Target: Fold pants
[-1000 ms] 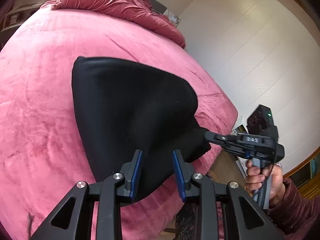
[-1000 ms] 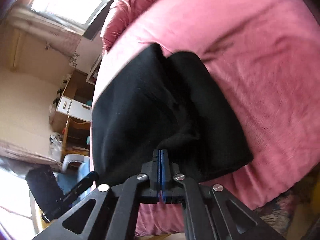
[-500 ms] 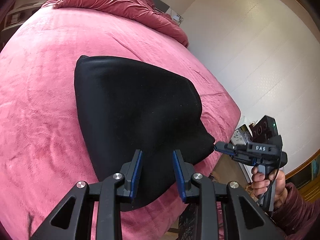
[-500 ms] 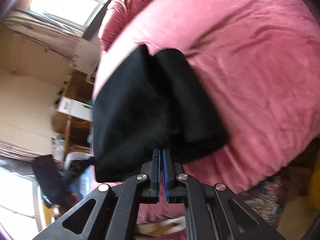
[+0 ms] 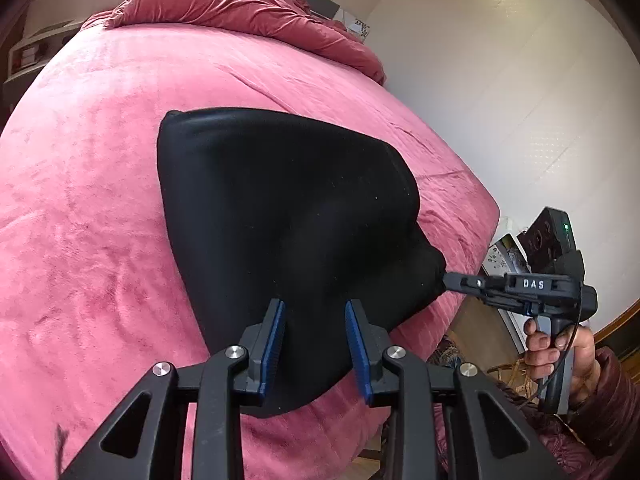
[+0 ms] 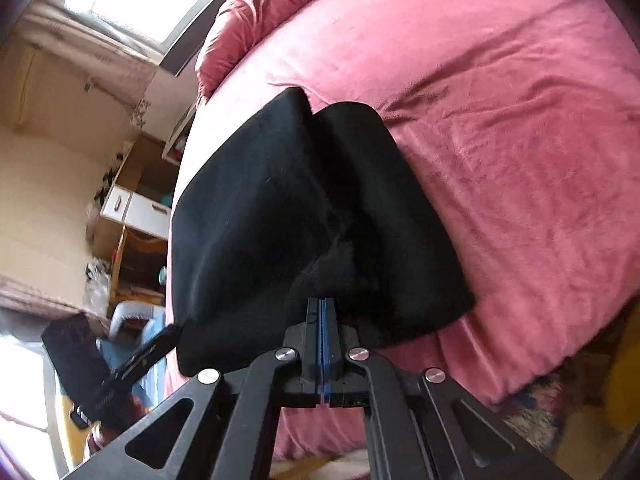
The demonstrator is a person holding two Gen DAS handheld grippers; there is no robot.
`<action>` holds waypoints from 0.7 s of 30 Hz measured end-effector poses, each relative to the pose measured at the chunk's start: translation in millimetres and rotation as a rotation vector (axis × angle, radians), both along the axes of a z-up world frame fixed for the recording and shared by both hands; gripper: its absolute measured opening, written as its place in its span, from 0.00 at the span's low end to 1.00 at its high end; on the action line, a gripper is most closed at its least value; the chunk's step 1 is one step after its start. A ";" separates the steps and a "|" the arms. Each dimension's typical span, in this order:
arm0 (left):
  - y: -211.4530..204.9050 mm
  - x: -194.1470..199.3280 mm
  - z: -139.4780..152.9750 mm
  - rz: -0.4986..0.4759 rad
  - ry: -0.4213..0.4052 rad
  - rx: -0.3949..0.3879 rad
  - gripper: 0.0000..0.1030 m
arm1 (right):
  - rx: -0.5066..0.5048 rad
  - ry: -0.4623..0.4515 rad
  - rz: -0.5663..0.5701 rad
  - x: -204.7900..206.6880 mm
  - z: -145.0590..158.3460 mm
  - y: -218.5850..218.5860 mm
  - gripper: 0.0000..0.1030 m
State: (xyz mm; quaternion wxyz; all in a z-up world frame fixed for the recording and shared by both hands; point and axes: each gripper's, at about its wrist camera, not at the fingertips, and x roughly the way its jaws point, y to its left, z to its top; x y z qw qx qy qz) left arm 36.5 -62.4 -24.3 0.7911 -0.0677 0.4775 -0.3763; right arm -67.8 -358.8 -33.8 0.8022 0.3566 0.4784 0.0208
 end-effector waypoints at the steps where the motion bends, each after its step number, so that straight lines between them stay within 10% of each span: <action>1: -0.9 0.5 -1.1 -0.003 0.008 -0.007 0.31 | -0.016 0.013 0.003 -3.3 -1.5 -1.7 0.00; 6: -10.1 0.3 -4.0 -0.042 0.026 0.002 0.31 | 0.021 -0.015 -0.058 -9.3 -1.2 -19.3 0.06; 10: -11.9 3.1 -3.6 -0.040 0.039 -0.010 0.31 | 0.029 -0.038 -0.083 3.4 -1.7 -25.9 0.50; 12: -11.7 3.2 -2.5 -0.039 0.034 -0.007 0.31 | -0.011 -0.026 -0.051 15.8 -3.8 -20.6 0.43; 14: -12.1 2.1 -0.8 -0.039 0.025 0.010 0.31 | -0.068 0.001 -0.018 26.8 -6.9 -11.1 0.09; 21: -26.7 -5.7 -3.9 -0.052 -0.016 0.078 0.31 | -0.254 0.027 0.124 9.0 10.3 6.0 0.04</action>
